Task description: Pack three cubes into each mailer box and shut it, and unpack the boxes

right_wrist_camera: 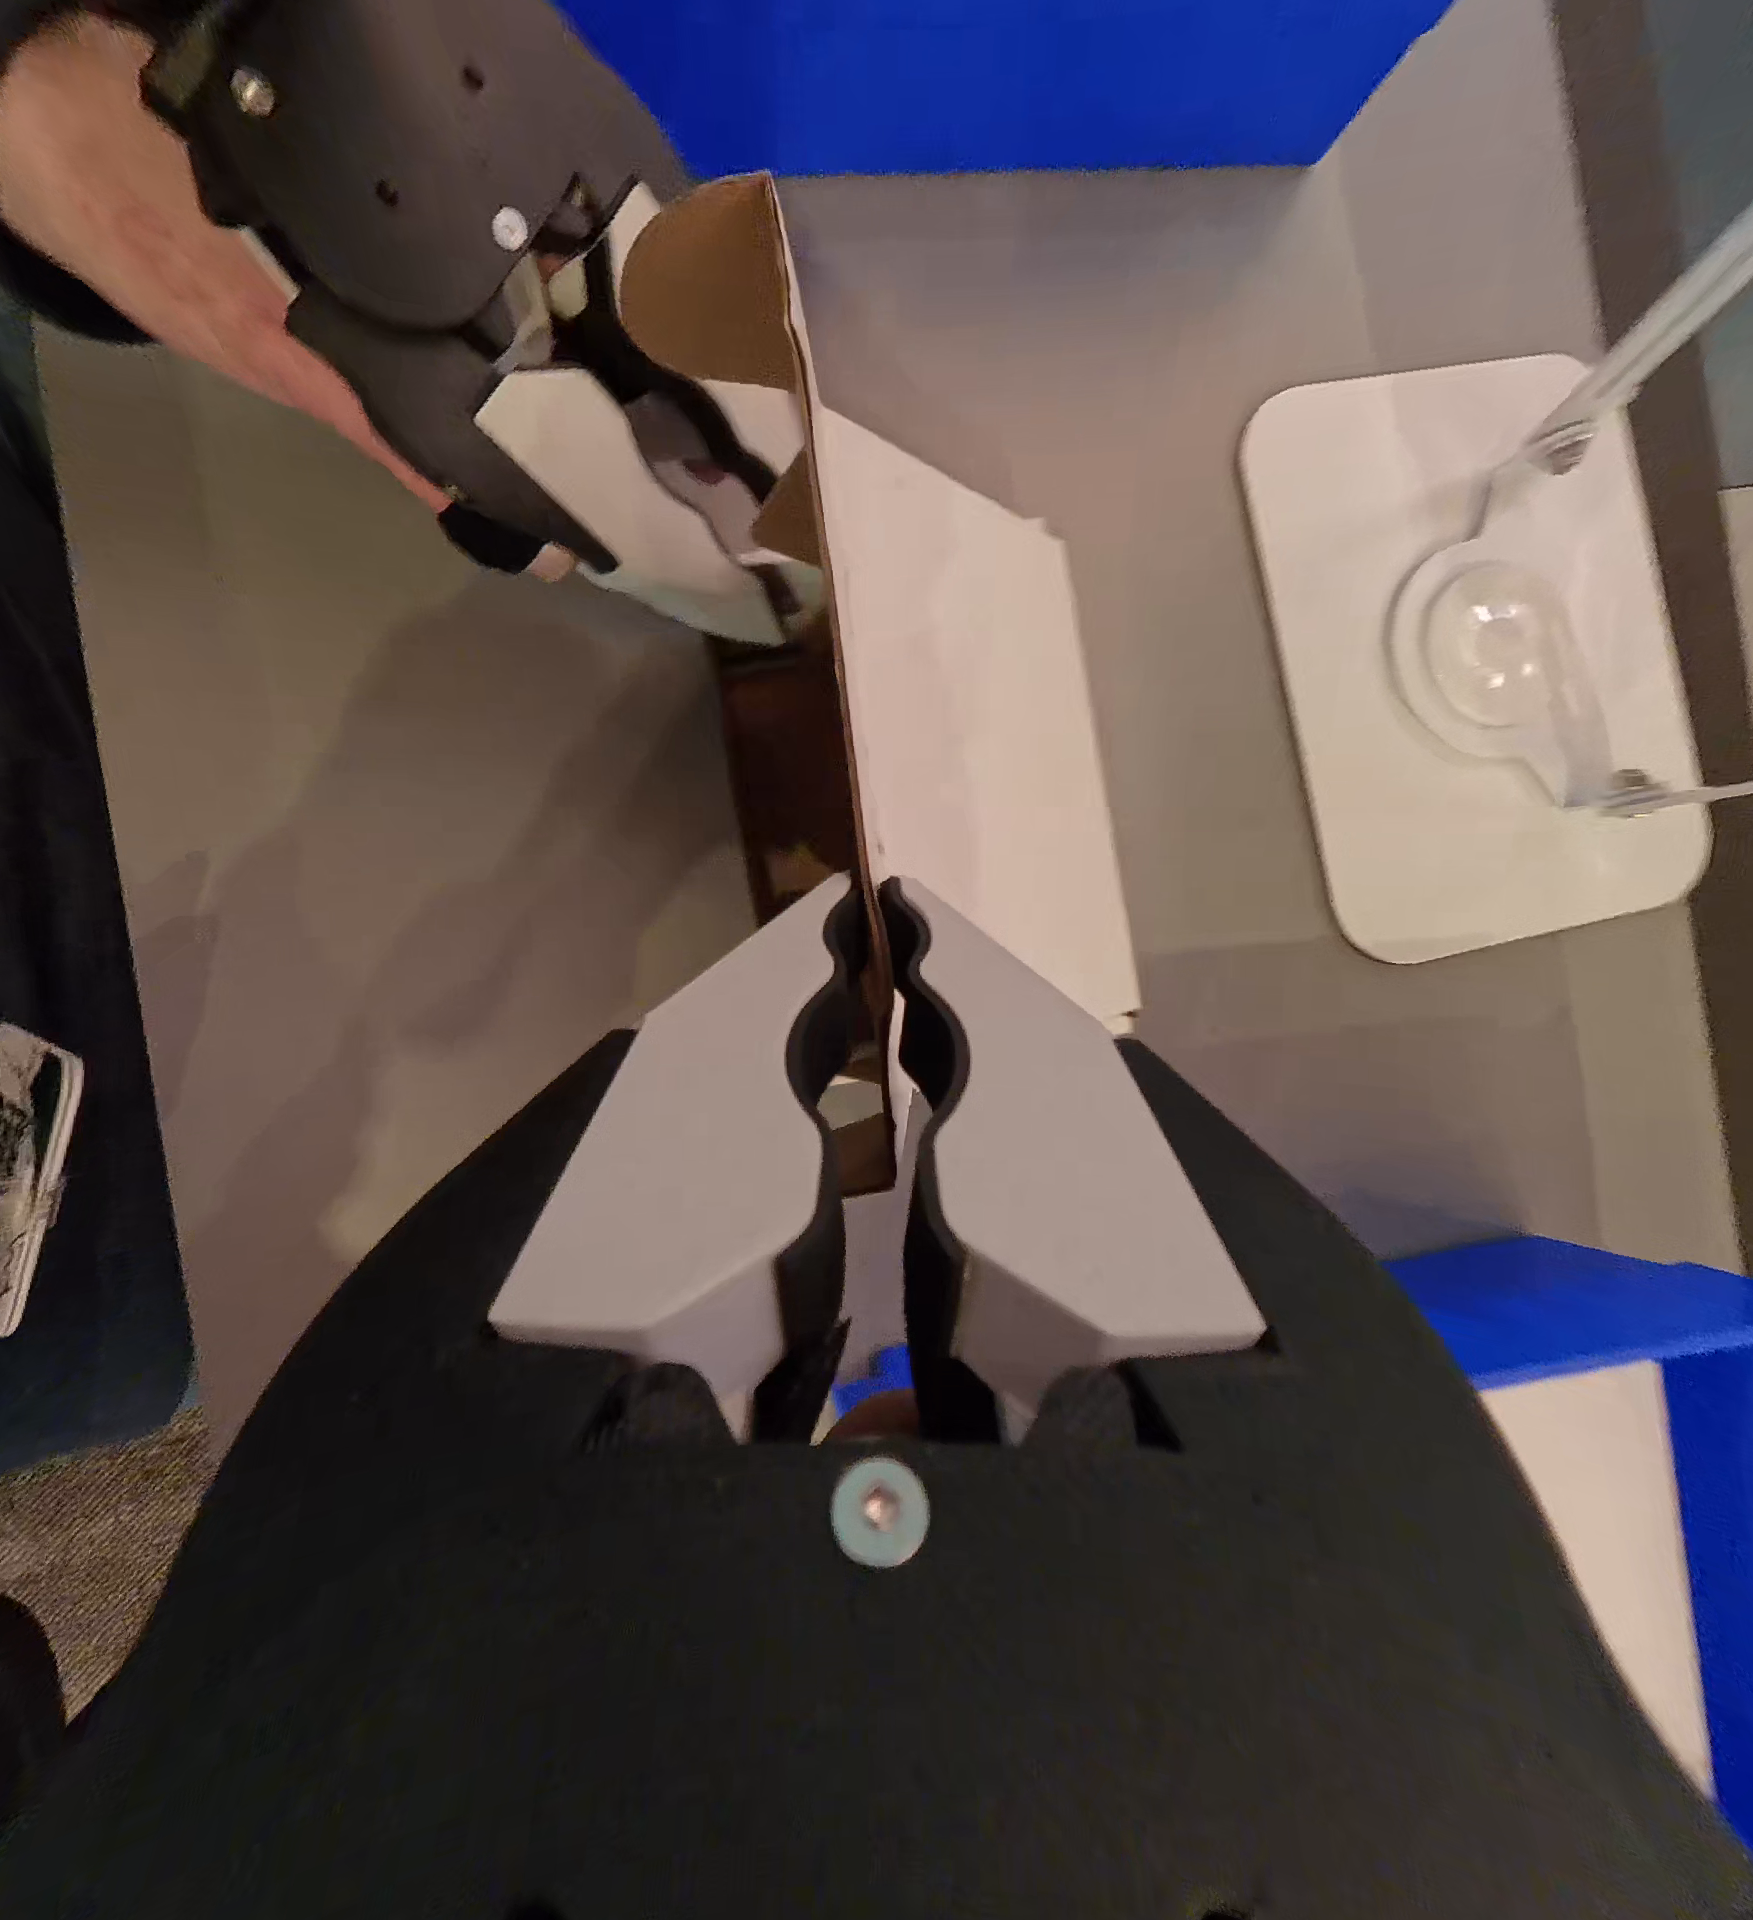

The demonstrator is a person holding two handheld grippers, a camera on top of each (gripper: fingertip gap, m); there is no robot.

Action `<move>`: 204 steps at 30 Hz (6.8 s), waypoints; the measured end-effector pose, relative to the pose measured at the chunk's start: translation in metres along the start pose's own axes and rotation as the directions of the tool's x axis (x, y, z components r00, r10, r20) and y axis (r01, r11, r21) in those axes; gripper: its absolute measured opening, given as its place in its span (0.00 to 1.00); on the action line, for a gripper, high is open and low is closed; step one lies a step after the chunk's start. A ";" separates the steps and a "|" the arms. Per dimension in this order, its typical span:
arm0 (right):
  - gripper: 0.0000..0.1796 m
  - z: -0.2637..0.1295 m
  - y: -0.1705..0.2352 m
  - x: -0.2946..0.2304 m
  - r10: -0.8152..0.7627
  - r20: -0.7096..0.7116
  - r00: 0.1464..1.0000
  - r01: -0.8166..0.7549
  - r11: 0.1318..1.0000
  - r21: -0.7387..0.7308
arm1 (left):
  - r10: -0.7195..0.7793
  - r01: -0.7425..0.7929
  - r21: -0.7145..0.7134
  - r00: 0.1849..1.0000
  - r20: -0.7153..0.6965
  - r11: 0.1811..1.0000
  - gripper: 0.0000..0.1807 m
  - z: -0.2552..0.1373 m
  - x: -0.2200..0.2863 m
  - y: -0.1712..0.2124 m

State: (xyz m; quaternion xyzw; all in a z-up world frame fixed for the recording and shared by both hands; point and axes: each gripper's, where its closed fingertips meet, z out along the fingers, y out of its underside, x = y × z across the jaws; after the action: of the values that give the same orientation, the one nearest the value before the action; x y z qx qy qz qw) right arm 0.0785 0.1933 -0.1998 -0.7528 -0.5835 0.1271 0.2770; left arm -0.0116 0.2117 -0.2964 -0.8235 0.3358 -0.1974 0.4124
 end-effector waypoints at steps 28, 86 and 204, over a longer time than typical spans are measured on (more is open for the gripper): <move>0.01 0.060 0.003 0.131 -0.302 -0.421 0.855 0.223 0.948 -0.229 | 0.067 -0.061 -0.081 0.996 0.062 0.995 0.10 -0.028 0.005 0.021; 0.19 0.064 0.085 -0.023 0.486 -0.320 0.813 -0.482 0.871 0.096 | -0.185 0.187 -0.012 0.977 0.105 0.982 0.07 -0.039 0.017 0.031; 0.10 0.075 0.069 -0.009 0.542 -0.368 0.755 -0.524 0.837 0.157 | 0.728 -0.671 -0.464 0.681 -0.078 0.578 0.31 -0.141 -0.151 -0.027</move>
State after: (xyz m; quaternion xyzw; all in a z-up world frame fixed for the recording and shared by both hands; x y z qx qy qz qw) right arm 0.0929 0.1938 -0.3013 -0.8909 -0.2731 0.0576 0.3584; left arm -0.1906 0.2544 -0.1998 -0.7061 0.6440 0.1166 0.2705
